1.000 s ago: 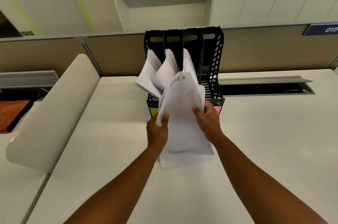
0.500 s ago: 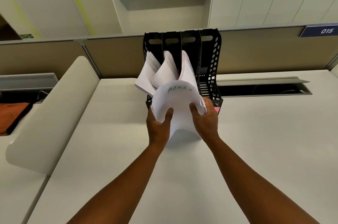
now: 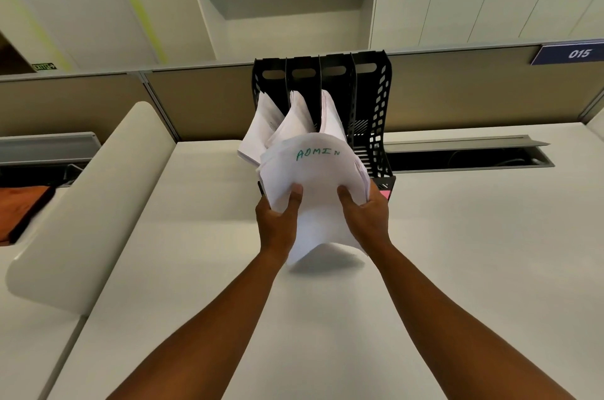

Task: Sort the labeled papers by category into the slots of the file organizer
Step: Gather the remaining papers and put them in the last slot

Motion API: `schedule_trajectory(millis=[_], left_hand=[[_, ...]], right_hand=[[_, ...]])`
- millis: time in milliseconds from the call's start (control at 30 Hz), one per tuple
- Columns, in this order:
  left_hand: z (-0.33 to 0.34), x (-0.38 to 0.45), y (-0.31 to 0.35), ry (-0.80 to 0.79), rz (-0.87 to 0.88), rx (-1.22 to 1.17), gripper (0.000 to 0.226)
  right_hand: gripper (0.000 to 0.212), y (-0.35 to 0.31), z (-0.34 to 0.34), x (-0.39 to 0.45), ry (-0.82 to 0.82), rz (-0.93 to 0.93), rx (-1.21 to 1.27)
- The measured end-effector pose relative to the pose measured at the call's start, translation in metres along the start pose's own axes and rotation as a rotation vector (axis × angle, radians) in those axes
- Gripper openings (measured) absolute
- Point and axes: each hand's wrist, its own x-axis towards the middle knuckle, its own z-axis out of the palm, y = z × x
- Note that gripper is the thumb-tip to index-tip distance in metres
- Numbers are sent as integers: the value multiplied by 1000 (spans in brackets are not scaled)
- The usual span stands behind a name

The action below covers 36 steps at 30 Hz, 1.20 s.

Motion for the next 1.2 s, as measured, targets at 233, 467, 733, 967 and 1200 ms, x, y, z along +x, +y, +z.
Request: schedule_trajectory(millis=[233, 467, 733, 967, 1200], left_hand=[[3, 0, 21, 108, 127, -64, 34], [12, 12, 45, 283, 139, -56, 40], [10, 25, 51, 374, 68, -76, 41], [-5, 20, 42, 96, 149, -145, 50], [-20, 15, 16, -155, -8, 188, 54]], right_hand=[[31, 6, -9, -5, -3, 0, 3], [27, 6, -12, -6, -13, -20, -33], [26, 16, -18, -8, -44, -40, -71], [31, 20, -20, -4, -8, 31, 3], [30, 6, -16, 5, 24, 36, 75]])
